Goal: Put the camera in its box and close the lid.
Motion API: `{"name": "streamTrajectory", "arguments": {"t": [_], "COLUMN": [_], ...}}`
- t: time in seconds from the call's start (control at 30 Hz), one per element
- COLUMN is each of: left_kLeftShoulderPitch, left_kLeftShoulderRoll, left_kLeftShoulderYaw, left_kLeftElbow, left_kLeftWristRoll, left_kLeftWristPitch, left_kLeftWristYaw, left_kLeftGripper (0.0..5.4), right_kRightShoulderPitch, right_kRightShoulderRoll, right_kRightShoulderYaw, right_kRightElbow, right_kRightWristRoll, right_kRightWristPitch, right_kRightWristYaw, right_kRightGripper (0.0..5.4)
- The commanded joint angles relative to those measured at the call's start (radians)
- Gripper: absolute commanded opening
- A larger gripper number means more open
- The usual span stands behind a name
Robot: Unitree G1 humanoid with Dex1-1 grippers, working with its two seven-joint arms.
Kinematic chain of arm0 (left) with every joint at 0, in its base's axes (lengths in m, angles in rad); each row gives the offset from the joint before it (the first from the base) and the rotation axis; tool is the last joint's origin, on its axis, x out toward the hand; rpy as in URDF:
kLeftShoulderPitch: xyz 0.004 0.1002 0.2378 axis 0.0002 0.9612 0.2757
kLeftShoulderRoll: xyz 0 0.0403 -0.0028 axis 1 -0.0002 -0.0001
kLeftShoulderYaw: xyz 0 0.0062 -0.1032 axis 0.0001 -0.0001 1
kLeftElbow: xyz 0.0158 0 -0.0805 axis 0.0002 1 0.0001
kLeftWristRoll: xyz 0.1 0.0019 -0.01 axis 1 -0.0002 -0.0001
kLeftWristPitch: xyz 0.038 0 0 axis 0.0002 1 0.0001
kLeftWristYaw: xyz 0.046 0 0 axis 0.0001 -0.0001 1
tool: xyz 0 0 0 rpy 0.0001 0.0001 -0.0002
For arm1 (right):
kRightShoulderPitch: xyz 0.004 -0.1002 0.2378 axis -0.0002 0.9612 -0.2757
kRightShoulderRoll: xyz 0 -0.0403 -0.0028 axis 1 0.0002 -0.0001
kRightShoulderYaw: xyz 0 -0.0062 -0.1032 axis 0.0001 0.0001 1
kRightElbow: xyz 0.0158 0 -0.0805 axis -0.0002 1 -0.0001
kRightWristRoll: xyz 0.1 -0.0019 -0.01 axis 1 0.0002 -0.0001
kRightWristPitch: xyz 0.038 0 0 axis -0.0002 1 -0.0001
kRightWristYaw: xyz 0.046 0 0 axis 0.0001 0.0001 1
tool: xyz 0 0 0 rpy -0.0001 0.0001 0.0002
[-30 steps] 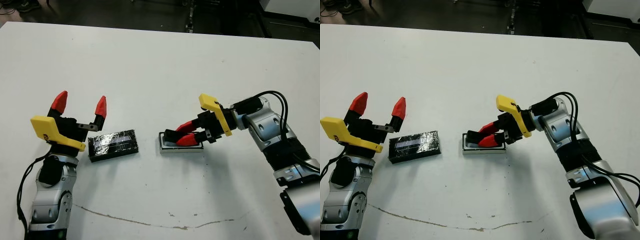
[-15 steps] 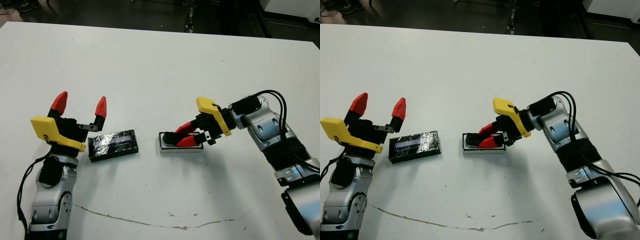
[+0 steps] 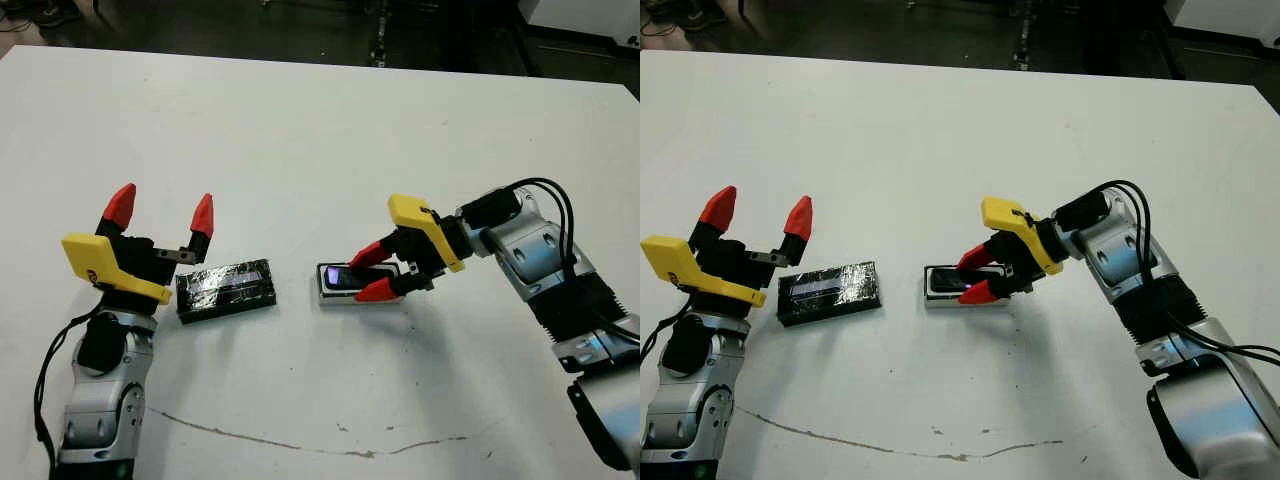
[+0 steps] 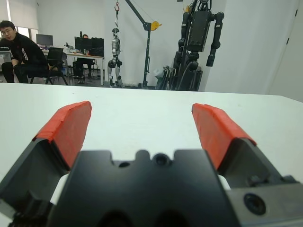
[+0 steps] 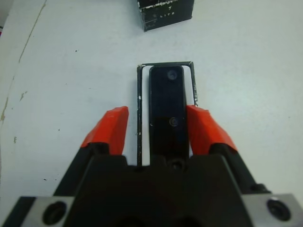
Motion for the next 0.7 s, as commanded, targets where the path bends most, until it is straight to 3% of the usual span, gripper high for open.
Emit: {"name": "streamTrajectory", "arguments": {"t": [0.03, 0.27, 0.43, 0.7], "left_kLeftShoulderPitch": [0.01, 0.01, 0.008, 0.005], "left_kLeftShoulderRoll": [-0.001, 0.002, 0.003, 0.001], "left_kLeftShoulderYaw": [0.003, 0.003, 0.003, 0.002], "left_kLeftElbow": [0.003, 0.001, 0.002, -0.002], "left_kLeftWristRoll": [-0.001, 0.003, 0.003, 0.005], "left_kLeftWristPitch": [-0.005, 0.002, -0.002, 0.005], "left_kLeftWristYaw": [-0.004, -0.001, -0.005, 0.0], "left_kLeftGripper": [5.4, 5.4, 5.4, 5.4], "right_kRightShoulderPitch": [0.027, 0.029, 0.025, 0.035], "right_kRightShoulderRoll": [-0.039, -0.051, -0.083, -0.121], "right_kRightShoulderYaw": [-0.001, -0.012, -0.029, -0.101], "right_kRightElbow": [-0.002, -0.03, -0.099, -0.197], "right_kRightWristRoll": [-0.033, -0.025, -0.006, 0.053], "right_kRightWristPitch": [0.024, 0.027, 0.099, 0.167], "right_kRightWristYaw": [-0.035, -0.034, -0.03, -0.046], "right_kRightGripper": [3.8, 4.76, 5.39, 5.39]}}
